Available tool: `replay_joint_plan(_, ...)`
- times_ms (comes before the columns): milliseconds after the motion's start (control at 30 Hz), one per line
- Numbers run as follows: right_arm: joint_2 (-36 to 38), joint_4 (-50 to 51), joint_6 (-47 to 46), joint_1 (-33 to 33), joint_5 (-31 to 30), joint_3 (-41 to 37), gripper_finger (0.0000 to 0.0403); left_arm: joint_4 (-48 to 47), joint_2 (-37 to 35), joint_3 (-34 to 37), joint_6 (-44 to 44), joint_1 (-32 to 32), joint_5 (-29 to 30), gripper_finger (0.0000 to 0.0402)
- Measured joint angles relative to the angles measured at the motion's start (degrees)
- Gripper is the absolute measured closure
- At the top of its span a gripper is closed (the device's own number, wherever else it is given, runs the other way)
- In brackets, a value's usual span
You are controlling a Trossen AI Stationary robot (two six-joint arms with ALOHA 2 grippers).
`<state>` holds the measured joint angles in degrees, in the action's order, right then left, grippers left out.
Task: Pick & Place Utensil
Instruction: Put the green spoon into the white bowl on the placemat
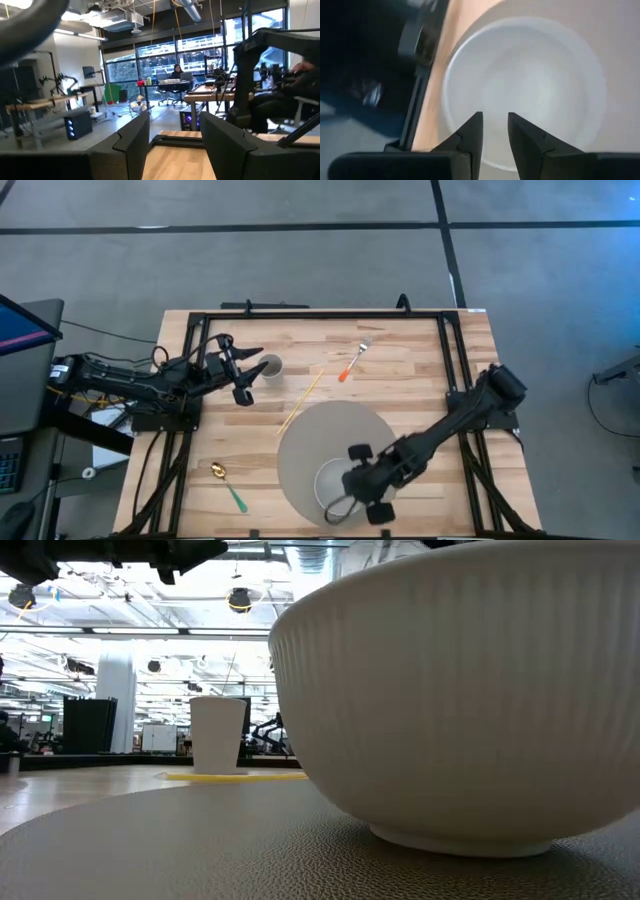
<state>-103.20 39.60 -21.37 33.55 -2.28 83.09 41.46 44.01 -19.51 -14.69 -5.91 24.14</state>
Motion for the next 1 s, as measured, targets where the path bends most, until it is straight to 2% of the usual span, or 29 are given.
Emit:
replay_joint_plan(133,6.6,2.9,3.5,-1.4,-6.6,0.0,0.0319,-0.8,0.0,0.0,3.4,-0.2,0.0,0.0225)
replay_joint_plan(267,13.9,5.2,8.2,-0.5,-18.6,-2.0,0.0319,-3.6,0.0,0.0,4.7,-1.6,0.0,0.0225)
replay_joint_plan(400,22.5,2.9,8.7,1.0,-29.2,-11.3,0.0319,-5.4,0.0,0.0,4.7,-4.1,-0.1,0.0225)
replay_joint_plan(500,29.7,-4.2,9.5,0.0,-32.5,-21.1,0.0319,-5.5,0.0,0.0,4.7,-5.7,-0.1,0.0227)
replay_joint_plan(600,36.9,-16.7,11.2,-4.1,-30.4,-32.0,0.0319,-5.5,0.0,0.0,7.7,-6.2,-0.1,0.0236)
replay_joint_plan(733,43.5,-35.1,15.2,-12.3,-19.3,-45.9,0.0319,-5.6,1.5,0.0,12.2,-6.3,-0.1,0.0254)
replay_joint_plan(867,45.6,-51.2,18.5,-21.2,-9.2,-56.7,0.0319,-5.4,5.3,0.0,15.1,-6.3,-0.1,0.027)
replay_joint_plan(1000,45.4,-56.3,18.4,-28.7,-4.2,-61.9,0.0319,-5.2,11.9,-1.8,18.7,-7.0,0.1,0.0274)
